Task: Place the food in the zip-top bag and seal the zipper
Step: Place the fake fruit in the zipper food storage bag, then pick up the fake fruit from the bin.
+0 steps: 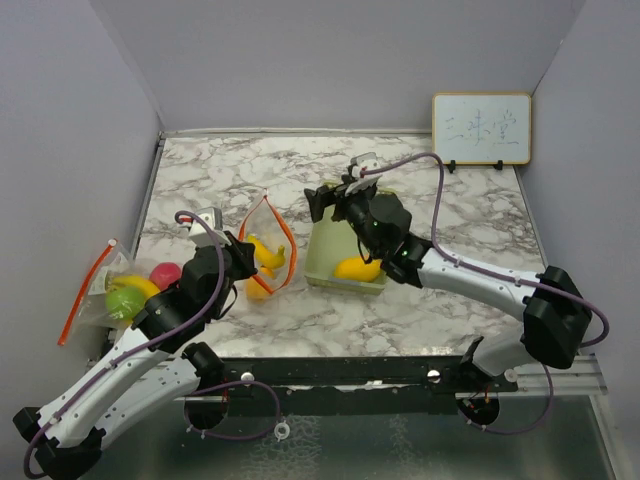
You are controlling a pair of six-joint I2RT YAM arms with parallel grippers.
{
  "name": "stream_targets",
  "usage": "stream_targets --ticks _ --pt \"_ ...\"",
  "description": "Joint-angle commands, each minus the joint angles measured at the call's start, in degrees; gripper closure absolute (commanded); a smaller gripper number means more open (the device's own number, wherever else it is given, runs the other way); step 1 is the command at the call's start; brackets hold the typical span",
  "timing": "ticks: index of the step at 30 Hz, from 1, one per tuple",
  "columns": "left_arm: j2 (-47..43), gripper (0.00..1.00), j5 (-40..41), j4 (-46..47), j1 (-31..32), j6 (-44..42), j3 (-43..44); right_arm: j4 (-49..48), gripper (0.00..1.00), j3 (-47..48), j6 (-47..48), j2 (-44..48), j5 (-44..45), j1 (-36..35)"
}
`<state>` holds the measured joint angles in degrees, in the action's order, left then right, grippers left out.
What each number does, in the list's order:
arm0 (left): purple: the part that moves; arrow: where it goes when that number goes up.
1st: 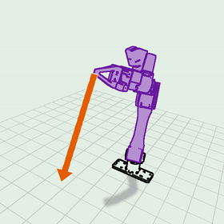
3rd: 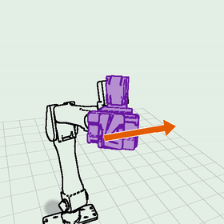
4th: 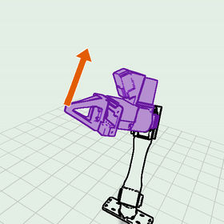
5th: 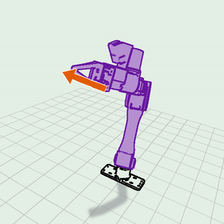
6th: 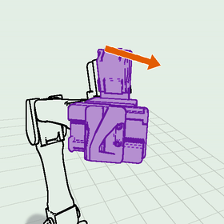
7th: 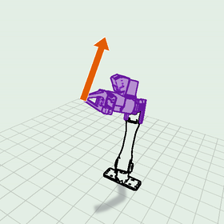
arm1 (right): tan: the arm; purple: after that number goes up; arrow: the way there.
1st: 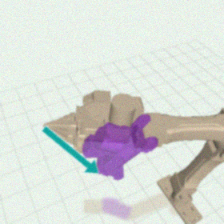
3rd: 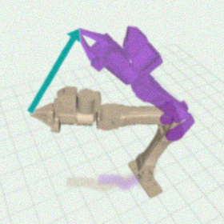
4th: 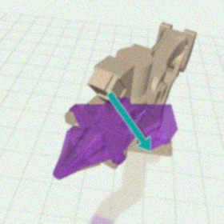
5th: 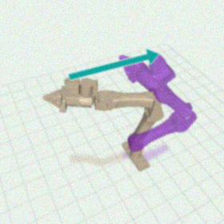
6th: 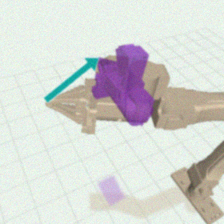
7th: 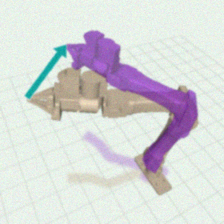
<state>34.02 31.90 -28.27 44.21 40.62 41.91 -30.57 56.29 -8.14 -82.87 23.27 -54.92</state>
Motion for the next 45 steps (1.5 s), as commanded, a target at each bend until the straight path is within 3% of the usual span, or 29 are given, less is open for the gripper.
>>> stream_targets --ticks 1,5,13,27,29,34,36,41,45 --pt "-0.95 1.00 0.27 0.85 -0.22 -0.12 0.19 21.32 0.07 5.39 4.16 -4.79 -3.67 9.58" --pt "-0.68 1.00 0.35 1.22 -0.29 -0.76 0.19 31.75 0.07 11.76 8.37 -12.93 -7.51 13.71" --pt "-1.83 1.00 1.58 -0.21 -0.22 -1.01 0.58 40.59 0.07 20.11 15.74 -27.72 -1.21 17.17" --pt "-0.28 1.00 1.63 0.63 -0.20 -1.31 0.55 40.47 0.10 19.25 17.57 -34.65 -4.96 23.45" --pt "-0.41 1.00 1.72 0.48 -0.21 -1.36 0.54 40.50 0.21 18.84 17.02 -35.22 -5.88 23.53" --pt "-0.37 1.00 1.94 0.08 -0.20 -1.24 0.63 41.14 0.80 17.72 14.47 -34.42 -7.40 23.54" --pt "-0.39 1.00 1.79 0.19 -0.19 -1.24 0.63 41.36 0.95 17.19 13.09 -32.48 -8.38 23.46" --pt "0.03 1.00 1.44 0.45 -0.21 -1.02 0.39 41.55 0.98 15.16 9.02 -22.66 -15.14 23.45" --pt "0.28 1.00 0.77 1.23 -0.20 -1.00 0.13 37.10 0.98 10.22 4.16 -8.88 -28.28 23.51"
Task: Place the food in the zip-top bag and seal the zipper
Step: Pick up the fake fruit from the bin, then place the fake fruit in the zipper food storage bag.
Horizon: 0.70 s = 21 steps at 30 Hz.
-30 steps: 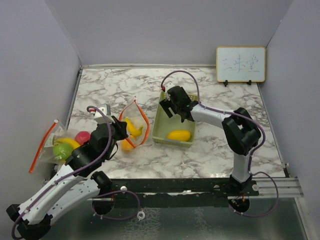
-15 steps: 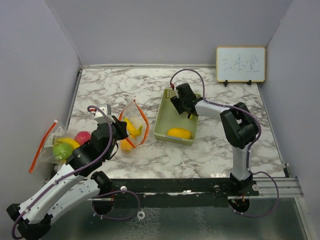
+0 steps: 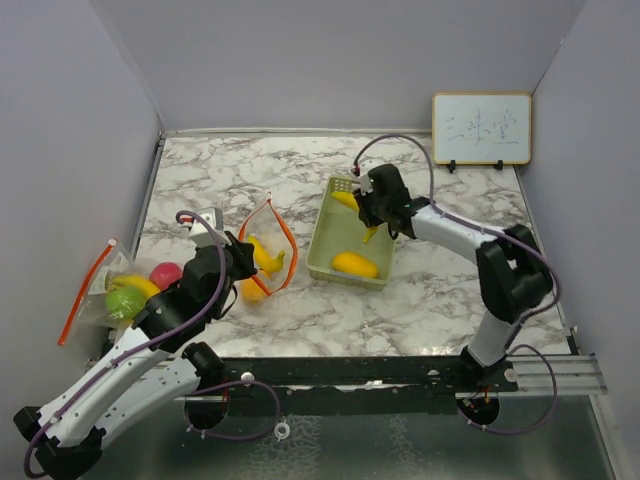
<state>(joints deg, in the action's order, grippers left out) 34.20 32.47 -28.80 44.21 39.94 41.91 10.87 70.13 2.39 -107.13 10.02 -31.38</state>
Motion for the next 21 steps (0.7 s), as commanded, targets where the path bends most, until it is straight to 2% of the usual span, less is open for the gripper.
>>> stream_targets --ticks 1,5,8,12,16,21 --pt "0.23 1.00 0.04 1.82 -0.24 -0.27 0.10 -7.39 0.98 -5.89 -7.24 19.01 -19.72 -0.08" --pt "0.27 1.00 -0.60 2.27 -0.24 -0.10 0.14 -23.57 0.98 -13.83 -19.17 28.74 -41.55 -0.17" --pt "0.23 1.00 -0.81 2.62 -0.25 0.16 -0.04 -41.15 0.98 -19.04 -30.86 30.60 -50.09 -2.55" --pt "0.27 1.00 -2.16 3.60 -0.21 0.49 -0.33 -51.39 0.95 -19.11 -34.79 27.97 -46.62 -10.44" --pt "0.32 1.00 -3.41 4.31 -0.23 0.92 -0.29 -61.47 0.94 -17.91 -39.68 22.20 -44.71 -14.36" --pt "0.16 1.00 -3.68 4.50 -0.18 1.24 -0.41 -61.65 0.94 -14.45 -38.70 16.29 -37.72 -18.23"
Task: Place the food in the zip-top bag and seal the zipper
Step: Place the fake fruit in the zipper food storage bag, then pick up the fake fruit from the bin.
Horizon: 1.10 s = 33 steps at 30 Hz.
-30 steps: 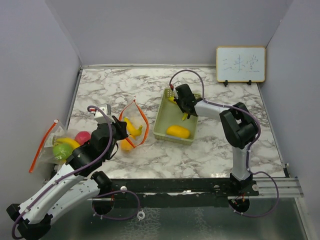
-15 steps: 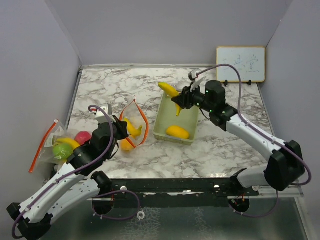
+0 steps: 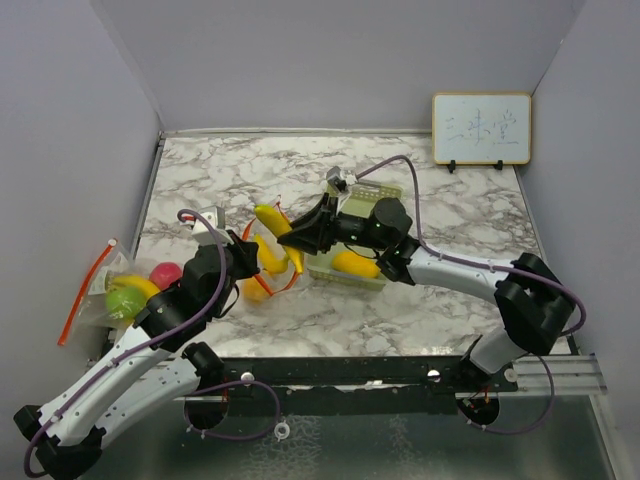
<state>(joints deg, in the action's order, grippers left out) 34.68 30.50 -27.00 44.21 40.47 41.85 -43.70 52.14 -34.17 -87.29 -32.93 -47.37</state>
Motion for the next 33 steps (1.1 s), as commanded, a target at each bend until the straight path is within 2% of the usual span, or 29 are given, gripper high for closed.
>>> stream_targets --ticks 1,4,9,16,21,22,24,26,28,33 --pt "-0.40 1.00 -1.71 2.71 -0.18 0.78 -0.48 -6.56 0.92 3.84 -1.44 -4.27 8.00 -3.06" --pt "-0.51 1.00 -1.76 2.72 -0.19 0.92 -0.66 -3.55 0.82 4.92 1.19 -6.19 15.81 -5.11" --pt "-0.31 1.00 -1.54 2.55 -0.24 0.95 -0.56 2.64 0.74 6.59 6.69 -7.74 28.53 -8.60" --pt "-0.60 1.00 -0.99 2.13 -0.26 0.85 -0.75 8.03 0.29 4.08 9.90 -3.26 37.34 -9.13" --pt "-0.34 1.00 -1.36 2.32 -0.25 0.68 -0.70 11.45 0.25 -0.05 11.83 4.74 44.10 -9.09" --pt "-0.40 1.00 -1.40 2.18 -0.22 0.74 -0.65 13.29 0.17 -0.87 12.99 6.92 46.01 -9.11" --pt "-0.77 1.00 -1.44 1.73 -0.22 0.74 -0.33 19.98 0.09 -1.58 14.48 11.31 52.16 -9.04" --pt "-1.29 1.00 -1.41 1.55 -0.21 0.58 -0.19 27.97 0.07 -1.36 17.72 14.79 56.74 -8.95" --pt "-1.91 1.00 -1.66 1.59 -0.22 0.57 -0.16 38.01 0.01 0.38 18.12 16.43 59.82 -8.10" --pt "-2.67 1.00 -2.52 1.68 -0.21 0.27 -0.40 61.98 0.00 6.65 15.93 12.11 57.92 -2.96"
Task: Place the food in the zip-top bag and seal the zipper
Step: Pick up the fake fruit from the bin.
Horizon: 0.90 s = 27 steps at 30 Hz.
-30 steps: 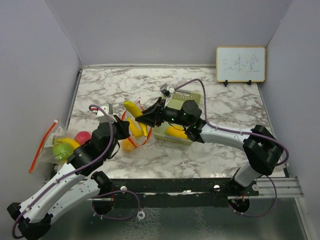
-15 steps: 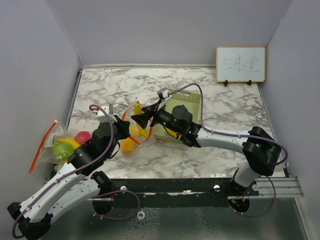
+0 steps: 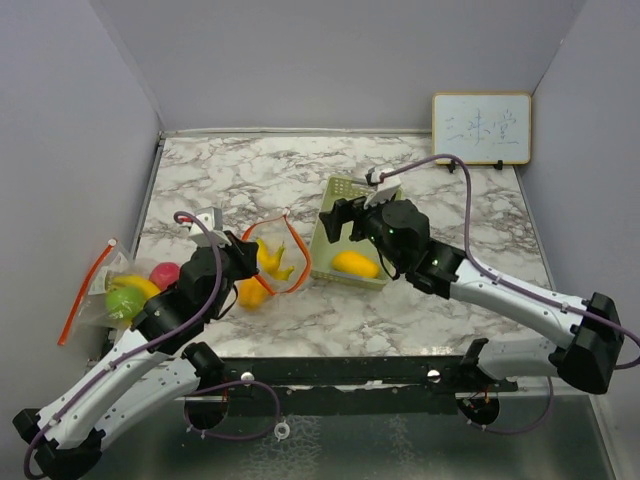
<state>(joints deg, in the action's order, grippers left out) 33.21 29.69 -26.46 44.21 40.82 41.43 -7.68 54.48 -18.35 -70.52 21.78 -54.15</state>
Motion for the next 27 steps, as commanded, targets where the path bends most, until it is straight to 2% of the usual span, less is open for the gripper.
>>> stream_targets --ticks 1,6,14,25,27 --pt "-1.36 1.00 -1.90 1.26 -0.22 -0.18 -0.15 29.01 0.00 5.63 0.02 -6.29 1.29 5.33" --pt "-1.82 1.00 -2.45 1.25 -0.19 -0.67 -0.23 35.00 0.00 7.82 2.79 -13.33 -8.85 10.77" --pt "-3.27 1.00 -1.62 0.98 -0.23 -0.80 -0.80 38.38 0.00 10.86 8.83 -22.36 -16.85 11.00" --pt "-3.33 1.00 0.18 -0.29 -0.21 -1.62 0.23 37.74 0.00 10.62 8.67 -31.63 -17.90 11.01" --pt "-3.64 1.00 0.27 -0.33 -0.21 -1.58 0.32 37.80 0.03 10.89 8.28 -32.39 -17.18 11.00"
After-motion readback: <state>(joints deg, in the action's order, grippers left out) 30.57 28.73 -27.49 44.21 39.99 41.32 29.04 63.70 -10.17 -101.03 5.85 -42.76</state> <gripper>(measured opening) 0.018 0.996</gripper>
